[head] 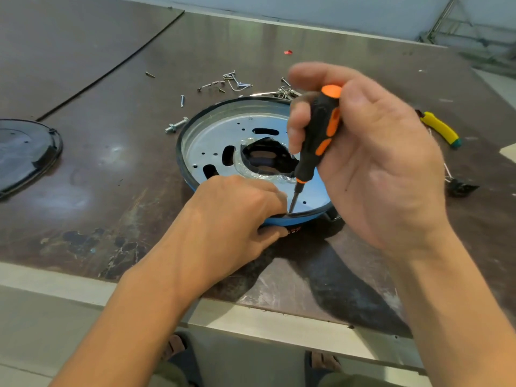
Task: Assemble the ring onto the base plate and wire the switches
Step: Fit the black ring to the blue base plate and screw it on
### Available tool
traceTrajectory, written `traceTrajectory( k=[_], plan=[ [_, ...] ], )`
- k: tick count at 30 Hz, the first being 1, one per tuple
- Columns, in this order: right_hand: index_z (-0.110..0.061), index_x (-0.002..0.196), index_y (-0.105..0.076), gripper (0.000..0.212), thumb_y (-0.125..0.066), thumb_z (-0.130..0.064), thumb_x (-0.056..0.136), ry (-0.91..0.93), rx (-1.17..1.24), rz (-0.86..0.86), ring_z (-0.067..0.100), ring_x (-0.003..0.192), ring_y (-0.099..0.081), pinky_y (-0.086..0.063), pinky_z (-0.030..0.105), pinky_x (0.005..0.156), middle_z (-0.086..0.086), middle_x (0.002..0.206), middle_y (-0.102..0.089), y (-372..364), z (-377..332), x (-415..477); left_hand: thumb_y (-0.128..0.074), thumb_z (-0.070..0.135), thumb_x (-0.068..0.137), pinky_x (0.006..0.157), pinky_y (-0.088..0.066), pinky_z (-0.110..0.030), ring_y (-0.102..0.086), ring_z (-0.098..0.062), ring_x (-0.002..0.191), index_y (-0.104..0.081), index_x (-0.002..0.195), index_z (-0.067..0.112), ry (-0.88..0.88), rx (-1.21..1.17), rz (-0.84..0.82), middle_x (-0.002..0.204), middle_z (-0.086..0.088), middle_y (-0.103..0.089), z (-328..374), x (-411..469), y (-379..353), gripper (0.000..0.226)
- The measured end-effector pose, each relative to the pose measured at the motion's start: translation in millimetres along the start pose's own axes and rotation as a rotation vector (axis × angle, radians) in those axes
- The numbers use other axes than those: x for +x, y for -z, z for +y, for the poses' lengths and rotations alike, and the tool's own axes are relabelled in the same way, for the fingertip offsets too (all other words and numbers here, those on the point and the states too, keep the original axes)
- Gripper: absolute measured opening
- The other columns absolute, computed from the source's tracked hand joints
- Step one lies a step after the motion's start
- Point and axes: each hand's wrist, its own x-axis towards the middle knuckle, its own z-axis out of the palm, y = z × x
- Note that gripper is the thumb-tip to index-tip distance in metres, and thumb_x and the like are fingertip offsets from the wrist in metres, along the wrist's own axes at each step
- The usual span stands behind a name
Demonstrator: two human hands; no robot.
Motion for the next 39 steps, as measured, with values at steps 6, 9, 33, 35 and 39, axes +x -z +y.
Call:
traceTrajectory(
  k=[6, 9, 33, 35, 39],
  plan=[
    [-0.014, 0.094, -0.052, 0.023, -0.073, -0.007, 0.087, 0.08, -0.183, 0.093, 0.031, 0.077, -0.06, -0.051, 0.05, 0.076, 0.01, 0.081, -0.063, -2.2, 5.7, 0.2, -0.071, 0.036, 0.086, 0.076, -0.055, -0.041, -0.069, -0.019, 0.095, -0.073, 0.093, 0.019, 0.009, -0.014, -0.013, 0.103, 0.006, -0.072, 0.1, 0.1, 0.4, 0.018],
    [-0.016, 0.097, -0.053, 0.018, -0.066, -0.029, 0.095, 0.042, -0.138, 0.043, 0.025, 0.067, -0.051, -0.041, 0.046, 0.066, 0.003, 0.073, -0.058, -4.0, 6.0, 1.6, -0.067, 0.04, 0.088, 0.078, -0.054, -0.039, -0.068, -0.017, 0.097, -0.072, 0.097, 0.021, 0.004, 0.004, -0.014, 0.105, 0.007, -0.071, -0.8, -0.2, -0.1, 0.022],
    [-0.015, 0.095, -0.054, 0.016, -0.067, -0.023, 0.09, 0.061, -0.067, 0.088, 0.021, 0.067, -0.059, -0.049, 0.035, 0.069, 0.004, 0.075, -0.061, 1.0, 6.6, 1.9, -0.068, 0.037, 0.086, 0.077, -0.055, -0.04, -0.068, -0.016, 0.097, -0.072, 0.095, 0.022, 0.004, -0.007, -0.016, 0.105, 0.008, -0.072, 1.1, 0.0, 0.6, 0.018],
    [-0.012, 0.105, -0.059, 0.025, -0.052, -0.035, 0.099, 0.007, 0.017, 0.051, 0.019, 0.07, -0.052, -0.044, 0.032, 0.068, 0.004, 0.077, -0.058, 0.9, 6.2, 2.6, -0.068, 0.037, 0.086, 0.077, -0.055, -0.04, -0.068, -0.017, 0.098, -0.072, 0.095, 0.022, 0.007, -0.007, -0.017, 0.104, 0.008, -0.072, 1.2, 0.6, 0.8, 0.018],
    [-0.006, 0.111, -0.061, 0.021, -0.044, -0.015, 0.105, 0.015, 0.017, 0.048, 0.022, 0.082, -0.057, -0.048, 0.035, 0.075, 0.007, 0.087, -0.063, 5.0, 7.2, 0.9, -0.066, 0.037, 0.086, 0.076, -0.055, -0.039, -0.067, -0.015, 0.096, -0.071, 0.093, 0.023, 0.002, -0.015, -0.021, 0.103, 0.009, -0.071, 1.4, 0.8, 1.9, 0.017]
  ],
)
